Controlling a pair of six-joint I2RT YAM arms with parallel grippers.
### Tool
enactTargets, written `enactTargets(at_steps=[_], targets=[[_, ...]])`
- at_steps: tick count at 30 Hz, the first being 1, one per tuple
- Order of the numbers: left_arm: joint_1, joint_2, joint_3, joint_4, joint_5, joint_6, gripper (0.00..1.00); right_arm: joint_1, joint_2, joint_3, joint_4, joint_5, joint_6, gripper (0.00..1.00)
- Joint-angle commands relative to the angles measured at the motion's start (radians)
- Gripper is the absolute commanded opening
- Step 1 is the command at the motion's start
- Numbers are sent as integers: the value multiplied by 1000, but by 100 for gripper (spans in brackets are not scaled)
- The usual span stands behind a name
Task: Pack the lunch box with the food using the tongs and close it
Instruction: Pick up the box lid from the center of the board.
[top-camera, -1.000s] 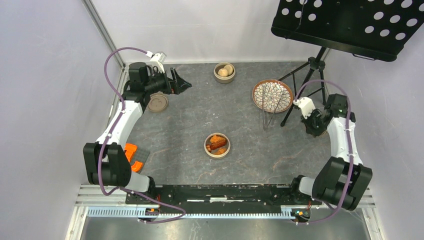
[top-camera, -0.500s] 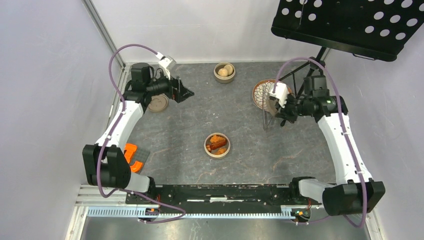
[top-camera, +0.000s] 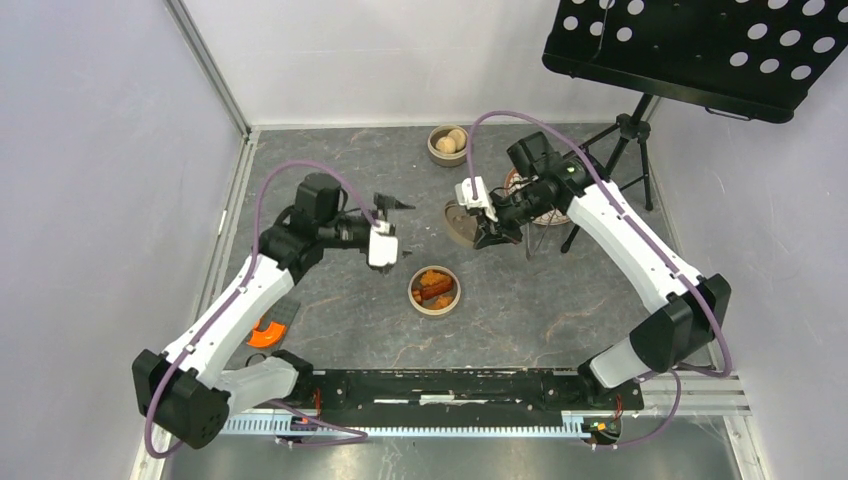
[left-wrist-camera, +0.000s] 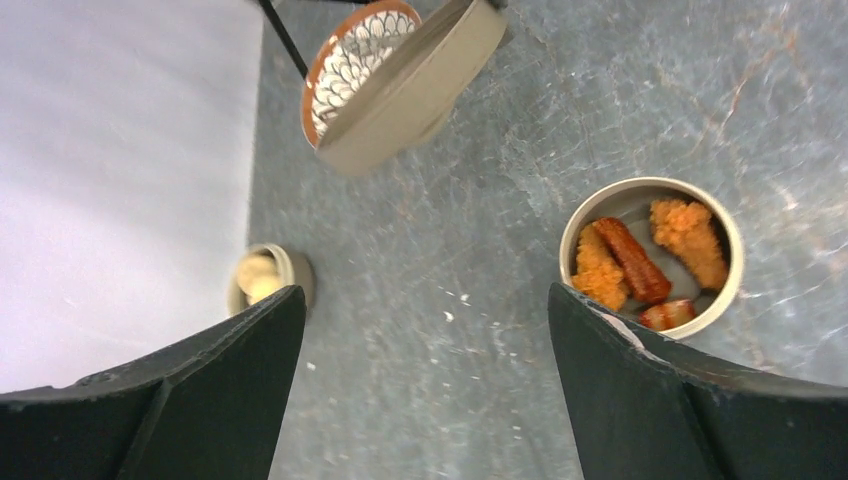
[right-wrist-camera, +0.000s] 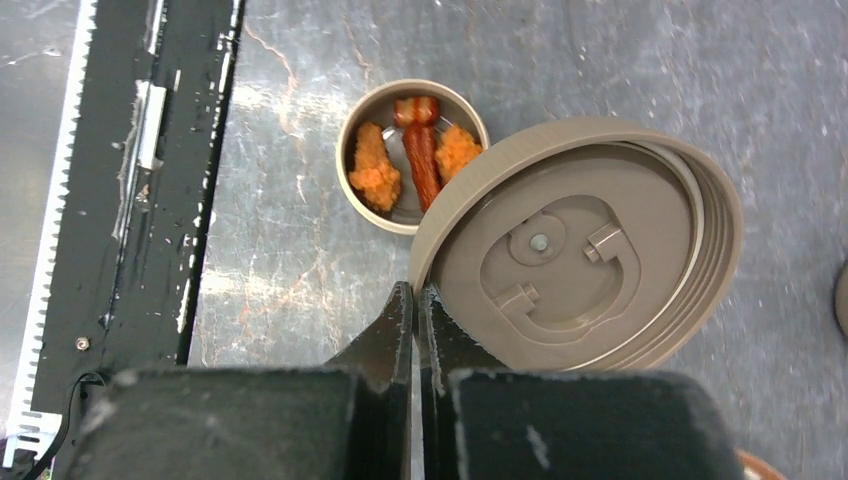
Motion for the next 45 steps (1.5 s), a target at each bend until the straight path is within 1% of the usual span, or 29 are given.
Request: enactTargets(at_steps=[1, 4, 8, 15, 20, 23, 25, 30, 32, 38, 40, 42, 43, 44, 45], targets=[[-85, -59, -88, 69, -57, 292, 91, 58, 34, 99, -77, -56, -57, 0], [-146, -72, -114, 70, -109, 364, 84, 88, 63, 120, -79, -70, -38, 0], [-190, -62, -107, 65, -149, 369, 83, 121, 103, 142, -95, -91, -24, 0], [-197, -85, -117, 83, -154, 383, 78, 153, 141, 168, -99, -90, 15, 0], [-198, -95, -137, 107, -142, 388, 77, 178, 163, 203, -98, -61, 34, 0], [-201, -97, -151, 180, -164, 340, 76, 189, 174, 213, -98, -55, 49, 0], [-200, -97, -146, 181, -167, 332, 73, 189, 172, 213, -97, -60, 52, 0], [-203, -84, -120, 96, -130, 352, 61, 191, 187, 257, -97, -67, 59, 0], [-206, -82, -122, 84, -141, 375, 53, 191, 195, 276, -97, -53, 53, 0], [-215, -64, -110, 90, -214, 395, 30, 191, 218, 369, -76, -1, 62, 0], [-215, -62, -116, 126, -242, 378, 27, 187, 214, 386, -51, 6, 79, 0], [-215, -59, -120, 159, -268, 358, 21, 179, 198, 377, 1, 6, 114, 0], [-216, -57, -120, 175, -283, 341, 17, 170, 181, 365, 39, 7, 140, 2], [-215, -56, -119, 192, -297, 314, 13, 159, 163, 345, 97, 5, 179, 6], [-215, -54, -117, 215, -315, 291, 8, 143, 136, 322, 160, 5, 219, 16]])
